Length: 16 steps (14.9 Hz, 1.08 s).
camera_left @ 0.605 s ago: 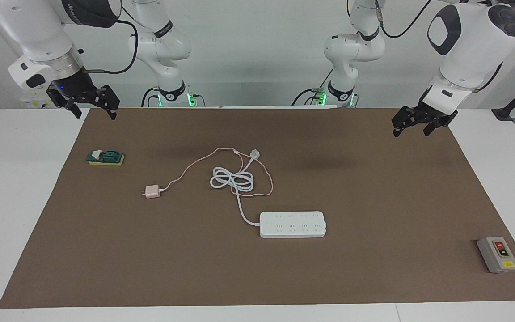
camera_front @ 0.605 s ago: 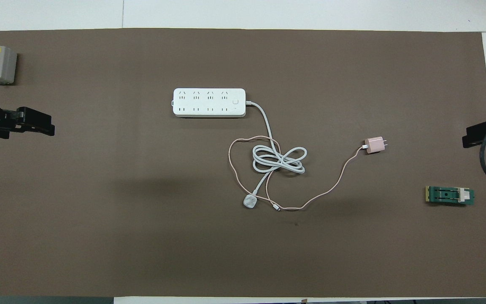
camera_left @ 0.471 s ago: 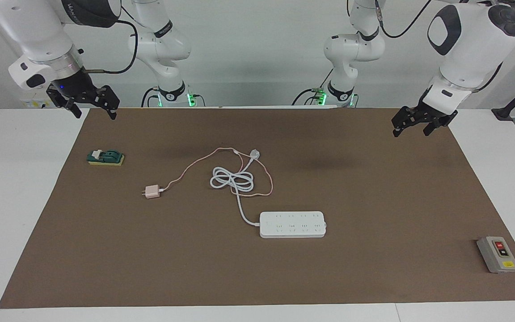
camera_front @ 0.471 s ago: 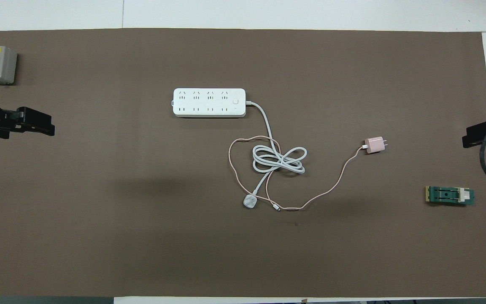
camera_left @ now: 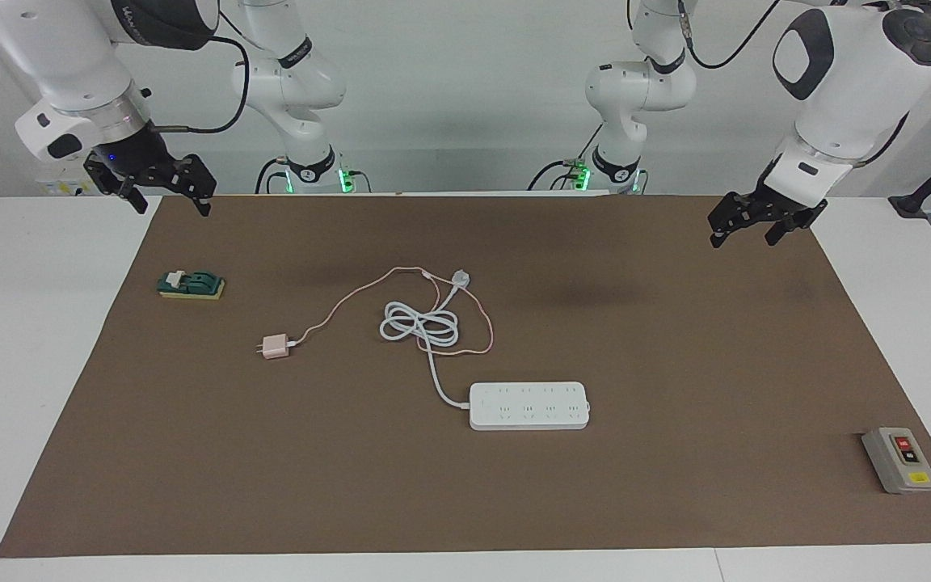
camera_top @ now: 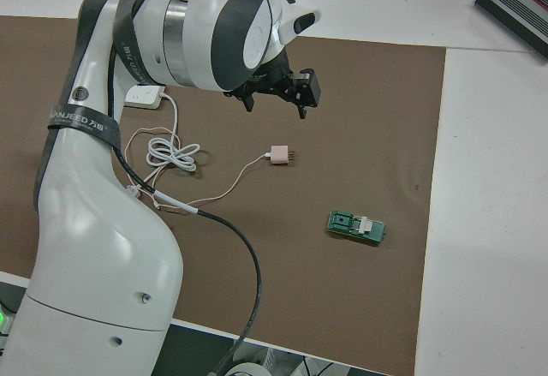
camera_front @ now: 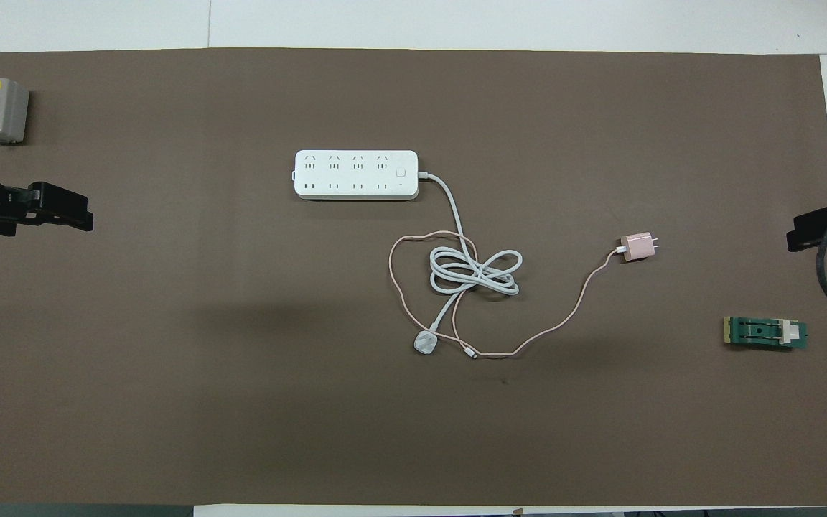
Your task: Plug charger into power strip
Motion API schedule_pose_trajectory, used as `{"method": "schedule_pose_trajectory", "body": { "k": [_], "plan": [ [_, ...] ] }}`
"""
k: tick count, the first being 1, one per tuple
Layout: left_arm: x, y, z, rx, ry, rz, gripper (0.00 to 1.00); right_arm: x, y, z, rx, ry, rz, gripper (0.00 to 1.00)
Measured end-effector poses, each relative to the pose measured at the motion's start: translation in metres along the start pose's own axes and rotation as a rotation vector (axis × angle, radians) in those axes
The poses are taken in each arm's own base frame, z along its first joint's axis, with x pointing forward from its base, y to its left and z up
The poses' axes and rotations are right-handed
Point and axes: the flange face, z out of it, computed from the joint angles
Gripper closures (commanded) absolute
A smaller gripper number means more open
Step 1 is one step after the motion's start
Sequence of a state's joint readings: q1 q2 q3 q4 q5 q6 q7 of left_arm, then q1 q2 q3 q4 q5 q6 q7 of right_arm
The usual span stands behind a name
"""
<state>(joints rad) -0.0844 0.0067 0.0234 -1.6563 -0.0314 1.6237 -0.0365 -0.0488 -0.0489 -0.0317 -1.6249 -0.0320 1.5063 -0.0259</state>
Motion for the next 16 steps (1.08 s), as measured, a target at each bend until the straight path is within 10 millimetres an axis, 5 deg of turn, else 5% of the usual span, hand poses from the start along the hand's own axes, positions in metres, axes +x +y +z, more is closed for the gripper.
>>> {"method": "schedule_pose_trajectory", "body": {
  "k": [6, 10, 16],
  "plan": [
    [0.0, 0.0, 0.0, 0.0, 0.0, 0.0, 0.0, 0.001, 0.0, 0.011, 0.036, -0.027, 0.25, 0.0],
    [0.0, 0.0, 0.0, 0.0, 0.0, 0.0, 0.0, 0.014, -0.005, 0.052, 0.13, -0.138, 0.492, 0.0],
    [0.0, 0.0, 0.0, 0.0, 0.0, 0.0, 0.0, 0.056, 0.024, 0.131, 0.319, -0.3, 0.765, 0.0]
  ]
}}
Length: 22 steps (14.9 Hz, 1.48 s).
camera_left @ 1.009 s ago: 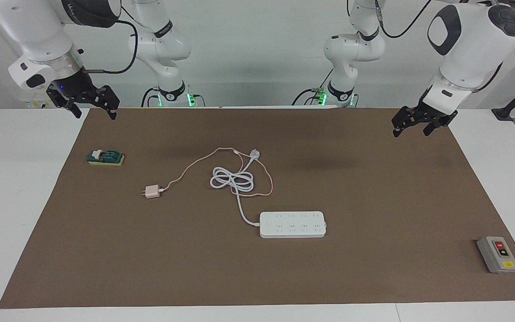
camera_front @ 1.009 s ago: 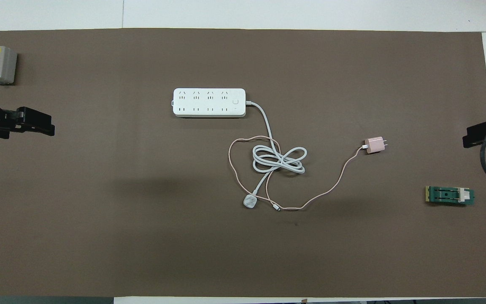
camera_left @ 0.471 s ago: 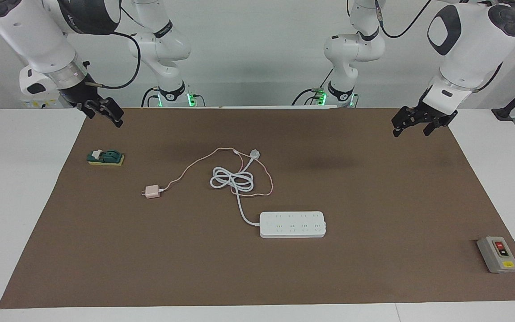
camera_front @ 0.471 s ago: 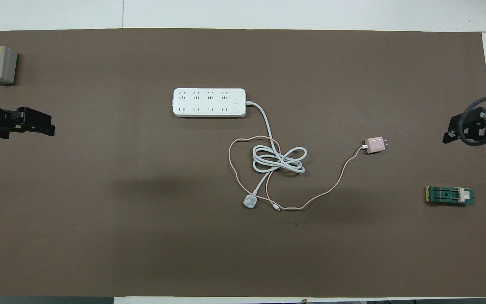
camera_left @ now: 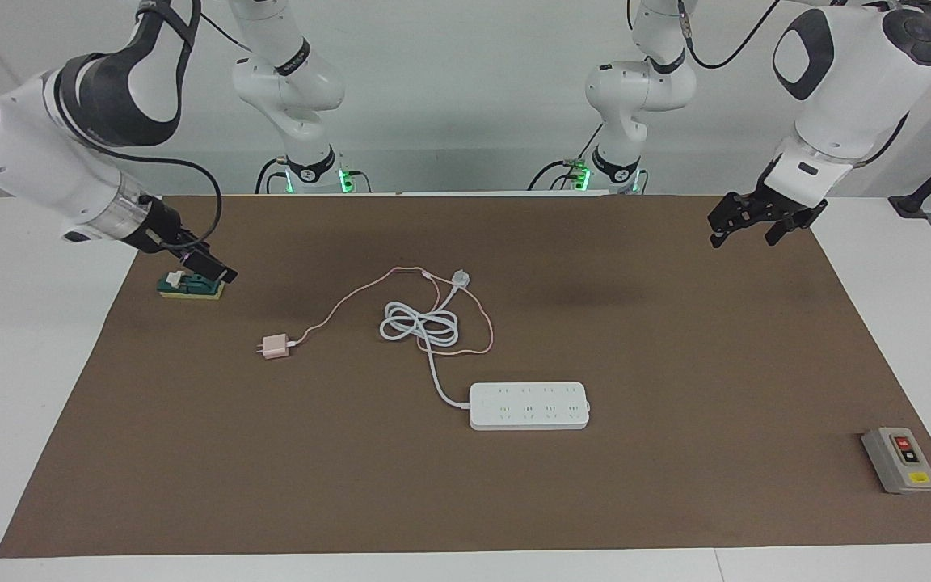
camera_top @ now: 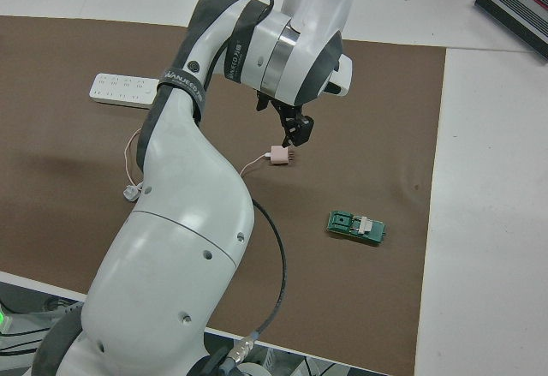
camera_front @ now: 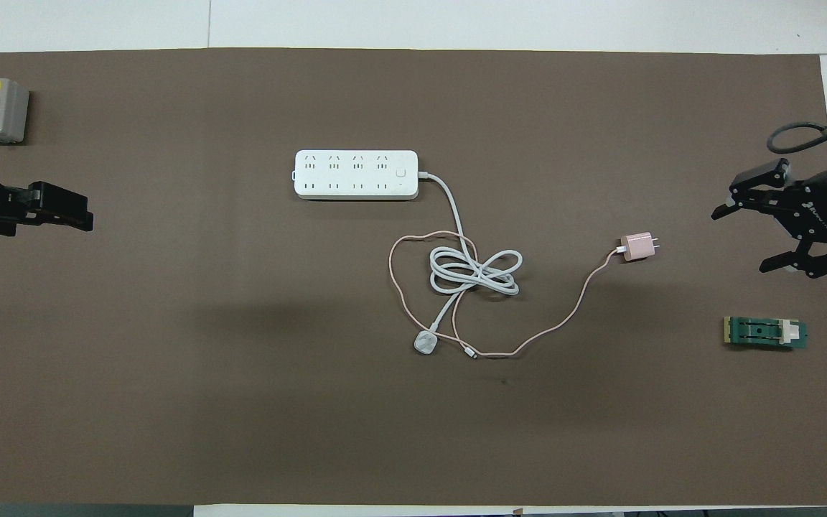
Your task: Plug charger into power strip
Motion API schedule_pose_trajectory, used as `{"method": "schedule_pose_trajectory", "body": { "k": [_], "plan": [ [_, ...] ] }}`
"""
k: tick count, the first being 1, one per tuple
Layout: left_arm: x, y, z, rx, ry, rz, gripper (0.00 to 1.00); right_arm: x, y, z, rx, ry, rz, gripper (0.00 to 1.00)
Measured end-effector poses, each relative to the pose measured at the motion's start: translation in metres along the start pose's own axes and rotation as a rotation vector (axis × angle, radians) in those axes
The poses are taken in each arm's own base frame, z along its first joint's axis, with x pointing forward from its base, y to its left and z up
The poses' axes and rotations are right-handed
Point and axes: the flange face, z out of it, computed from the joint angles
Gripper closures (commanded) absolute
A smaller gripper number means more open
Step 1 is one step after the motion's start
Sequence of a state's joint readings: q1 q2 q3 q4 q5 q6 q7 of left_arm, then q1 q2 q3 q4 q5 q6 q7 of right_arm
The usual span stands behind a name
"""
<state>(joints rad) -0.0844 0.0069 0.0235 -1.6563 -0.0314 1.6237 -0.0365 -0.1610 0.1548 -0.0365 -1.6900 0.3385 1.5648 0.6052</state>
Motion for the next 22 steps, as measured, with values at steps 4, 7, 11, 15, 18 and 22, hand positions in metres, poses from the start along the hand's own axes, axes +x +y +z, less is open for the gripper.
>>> {"method": "schedule_pose_trajectory", "body": {
  "k": [4, 7, 11, 15, 18, 22],
  "plan": [
    [0.0, 0.0, 0.0, 0.0, 0.0, 0.0, 0.0, 0.037, 0.001, 0.033, 0.101, -0.123, 0.167, 0.0],
    [0.0, 0.0, 0.0, 0.0, 0.0, 0.0, 0.0, 0.063, 0.0, 0.064, 0.137, -0.199, 0.272, 0.0],
    [0.0, 0.0, 0.0, 0.0, 0.0, 0.0, 0.0, 0.089, -0.002, 0.112, 0.162, -0.302, 0.341, 0.0],
    [0.0, 0.0, 0.0, 0.0, 0.0, 0.0, 0.0, 0.109, 0.0, 0.153, 0.149, -0.367, 0.449, 0.0],
    [0.0, 0.0, 0.0, 0.0, 0.0, 0.0, 0.0, 0.114, 0.0, 0.165, 0.138, -0.371, 0.477, 0.0],
    [0.0, 0.0, 0.0, 0.0, -0.001, 0.0, 0.0, 0.118, 0.006, 0.182, 0.15, -0.356, 0.423, 0.0]
  ]
}}
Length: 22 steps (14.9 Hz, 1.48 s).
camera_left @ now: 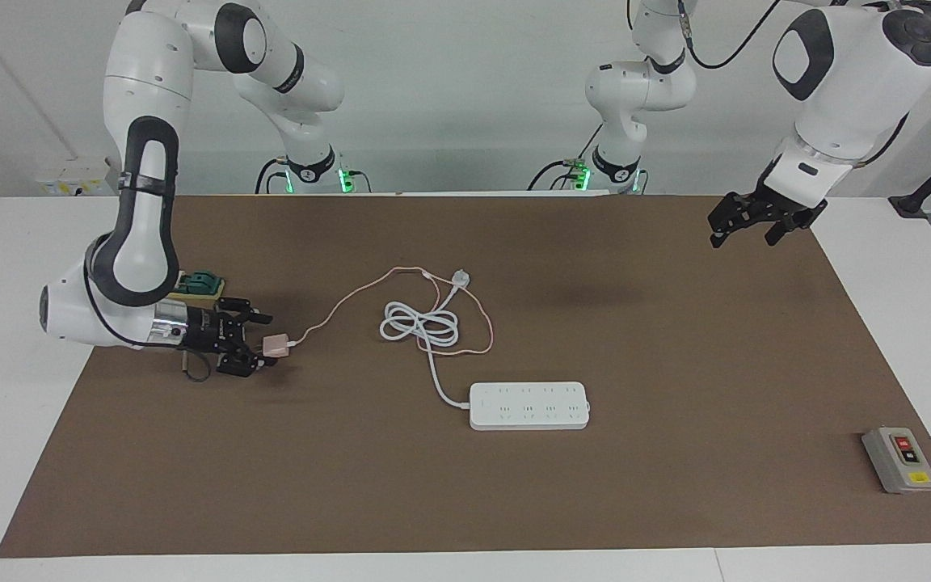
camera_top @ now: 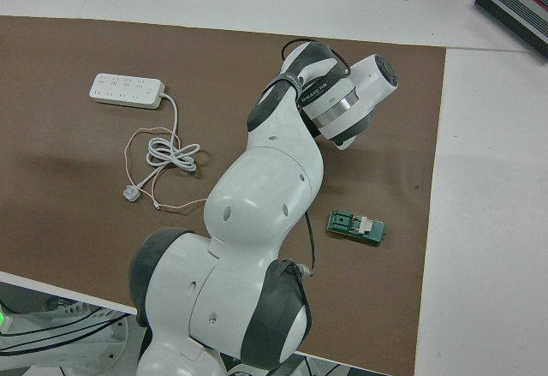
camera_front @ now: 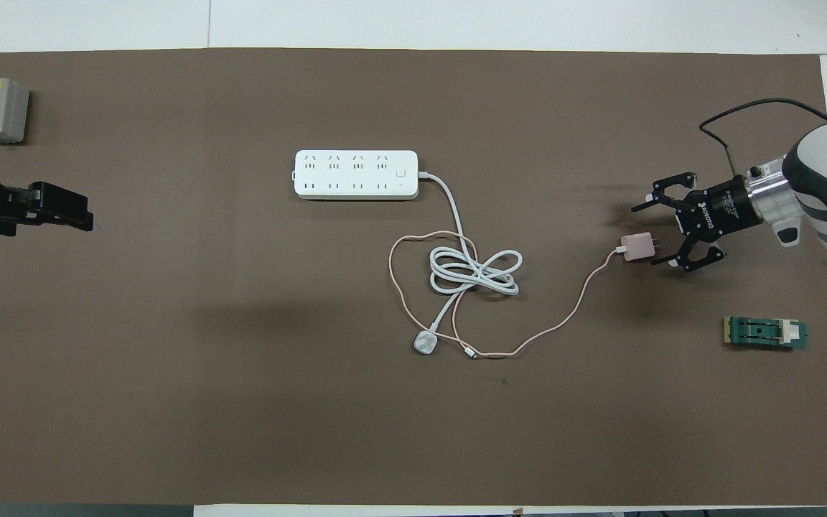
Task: Plug charger into power strip
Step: 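Reach the right gripper to the pink charger plug and grasp it, then lift the pink plug with the right gripper toward the white power strip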
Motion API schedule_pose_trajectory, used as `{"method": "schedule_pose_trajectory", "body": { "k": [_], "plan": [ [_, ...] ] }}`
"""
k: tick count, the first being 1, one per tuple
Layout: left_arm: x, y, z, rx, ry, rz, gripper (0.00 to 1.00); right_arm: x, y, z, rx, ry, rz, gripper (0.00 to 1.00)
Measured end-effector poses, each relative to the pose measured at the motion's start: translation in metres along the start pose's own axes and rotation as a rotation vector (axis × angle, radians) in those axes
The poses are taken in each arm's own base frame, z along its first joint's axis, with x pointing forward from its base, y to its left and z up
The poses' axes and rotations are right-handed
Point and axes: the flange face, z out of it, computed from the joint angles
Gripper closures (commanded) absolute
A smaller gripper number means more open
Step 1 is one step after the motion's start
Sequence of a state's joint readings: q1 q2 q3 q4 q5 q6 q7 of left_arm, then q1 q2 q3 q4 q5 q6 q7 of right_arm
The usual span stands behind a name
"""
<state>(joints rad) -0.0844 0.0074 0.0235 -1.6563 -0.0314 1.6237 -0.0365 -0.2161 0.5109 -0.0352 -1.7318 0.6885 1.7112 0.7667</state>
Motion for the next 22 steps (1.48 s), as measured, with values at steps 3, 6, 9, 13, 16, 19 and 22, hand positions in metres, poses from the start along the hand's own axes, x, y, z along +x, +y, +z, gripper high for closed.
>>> {"method": "schedule_pose_trajectory", "body": {
  "k": [3, 6, 9, 13, 16, 19, 22],
  "plan": [
    [0.0, 0.0, 0.0, 0.0, 0.0, 0.0, 0.0, 0.008, 0.004, 0.007, -0.002, 0.001, -0.01, 0.0],
    [0.0, 0.0, 0.0, 0.0, 0.0, 0.0, 0.0, 0.022, 0.007, 0.016, -0.006, -0.003, -0.026, 0.0],
    [0.0, 0.0, 0.0, 0.0, 0.0, 0.0, 0.0, 0.036, 0.009, 0.022, 0.0, 0.004, -0.035, 0.0],
    [0.0, 0.0, 0.0, 0.0, 0.0, 0.0, 0.0, 0.04, 0.01, 0.02, 0.018, -0.011, -0.028, 0.4],
    [0.0, 0.0, 0.0, 0.0, 0.0, 0.0, 0.0, 0.039, 0.009, 0.016, 0.044, -0.023, -0.027, 0.89],
    [0.0, 0.0, 0.0, 0.0, 0.0, 0.0, 0.0, 0.038, 0.008, 0.013, 0.051, -0.022, -0.029, 1.0],
    [0.0, 0.0, 0.0, 0.0, 0.0, 0.0, 0.0, 0.038, 0.008, 0.014, 0.05, -0.021, -0.03, 1.0]
  ]
}}
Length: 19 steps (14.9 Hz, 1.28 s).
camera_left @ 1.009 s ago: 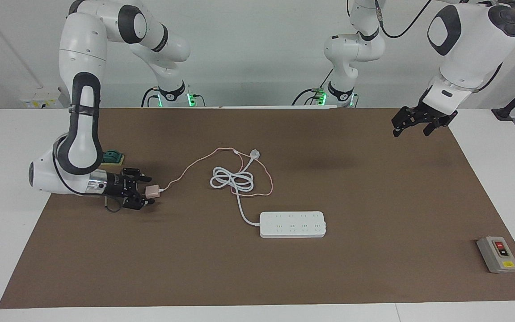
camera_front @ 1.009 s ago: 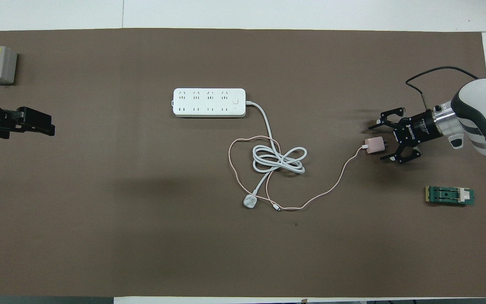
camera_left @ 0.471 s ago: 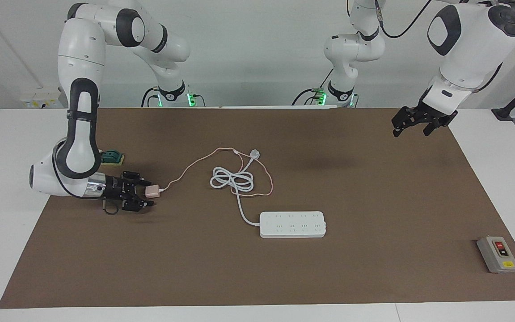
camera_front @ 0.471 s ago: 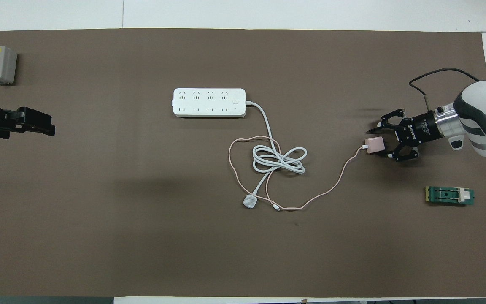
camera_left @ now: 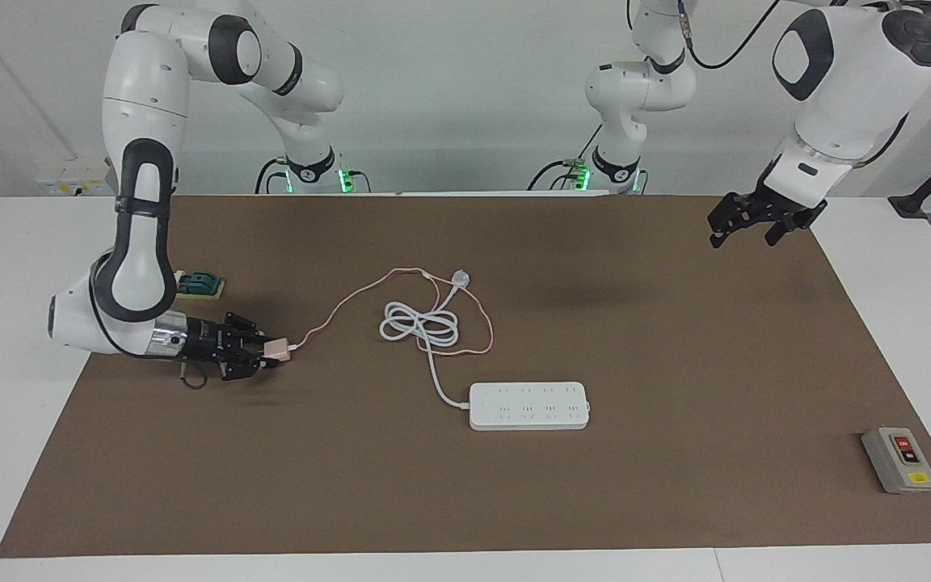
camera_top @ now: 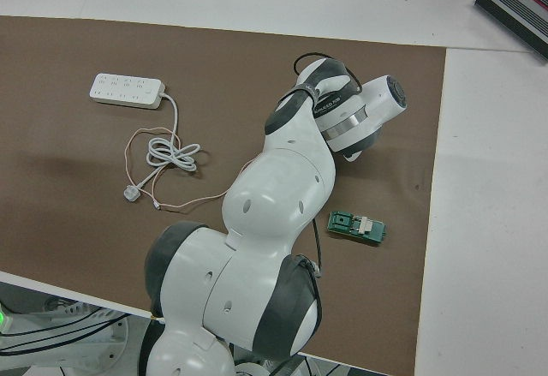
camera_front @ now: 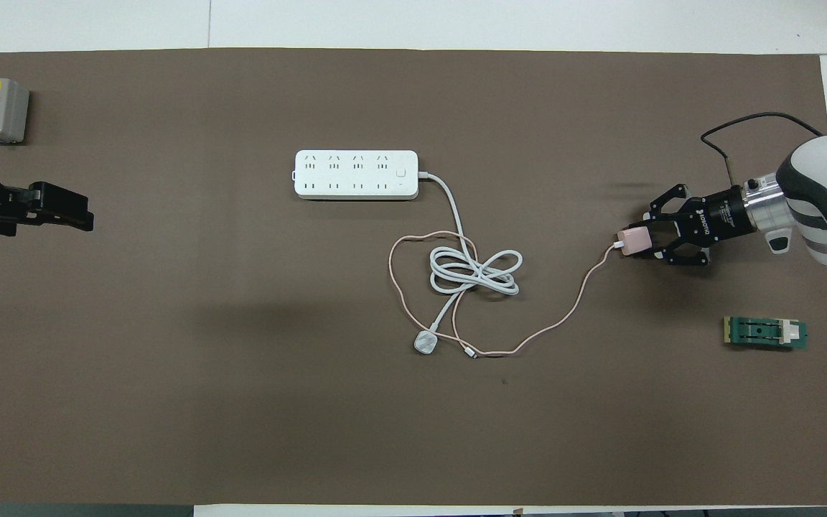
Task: Plug charger into power strip
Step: 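Lift the pink plug with the right gripper toward the white power strip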
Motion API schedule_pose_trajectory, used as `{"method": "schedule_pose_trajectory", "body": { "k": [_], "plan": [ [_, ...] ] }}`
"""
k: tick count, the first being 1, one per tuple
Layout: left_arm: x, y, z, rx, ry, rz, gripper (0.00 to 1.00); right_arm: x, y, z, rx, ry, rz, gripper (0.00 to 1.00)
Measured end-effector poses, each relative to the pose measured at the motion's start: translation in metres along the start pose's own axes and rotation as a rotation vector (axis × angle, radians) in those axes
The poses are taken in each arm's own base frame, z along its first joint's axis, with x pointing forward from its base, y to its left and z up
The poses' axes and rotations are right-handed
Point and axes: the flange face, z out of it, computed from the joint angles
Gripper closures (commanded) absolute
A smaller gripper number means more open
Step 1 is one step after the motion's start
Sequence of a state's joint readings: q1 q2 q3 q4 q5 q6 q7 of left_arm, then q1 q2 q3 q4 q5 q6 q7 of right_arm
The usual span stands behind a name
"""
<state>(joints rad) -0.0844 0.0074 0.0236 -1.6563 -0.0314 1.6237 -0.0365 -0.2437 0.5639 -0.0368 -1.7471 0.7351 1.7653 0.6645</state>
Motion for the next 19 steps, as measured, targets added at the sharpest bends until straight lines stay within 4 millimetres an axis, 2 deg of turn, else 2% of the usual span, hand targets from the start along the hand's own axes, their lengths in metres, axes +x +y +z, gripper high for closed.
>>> {"method": "schedule_pose_trajectory", "body": {
  "k": [3, 5, 9, 13, 16, 19],
  "plan": [
    [0.0, 0.0, 0.0, 0.0, 0.0, 0.0, 0.0, -0.009, -0.008, 0.002, -0.003, 0.004, 0.003, 1.0],
    [0.0, 0.0, 0.0, 0.0, 0.0, 0.0, 0.0, -0.031, -0.02, -0.005, -0.003, 0.006, 0.009, 1.0],
    [0.0, 0.0, 0.0, 0.0, 0.0, 0.0, 0.0, -0.103, -0.047, -0.026, -0.01, 0.017, 0.012, 1.0],
    [0.0, 0.0, 0.0, 0.0, 0.0, 0.0, 0.0, -0.174, -0.056, -0.037, -0.022, 0.028, -0.004, 1.0],
    [0.0, 0.0, 0.0, 0.0, 0.0, 0.0, 0.0, -0.221, -0.059, -0.041, -0.011, 0.006, 0.008, 1.0],
    [0.0, 0.0, 0.0, 0.0, 0.0, 0.0, 0.0, -0.269, -0.065, -0.03, -0.009, -0.035, 0.043, 1.0]
  ]
}}
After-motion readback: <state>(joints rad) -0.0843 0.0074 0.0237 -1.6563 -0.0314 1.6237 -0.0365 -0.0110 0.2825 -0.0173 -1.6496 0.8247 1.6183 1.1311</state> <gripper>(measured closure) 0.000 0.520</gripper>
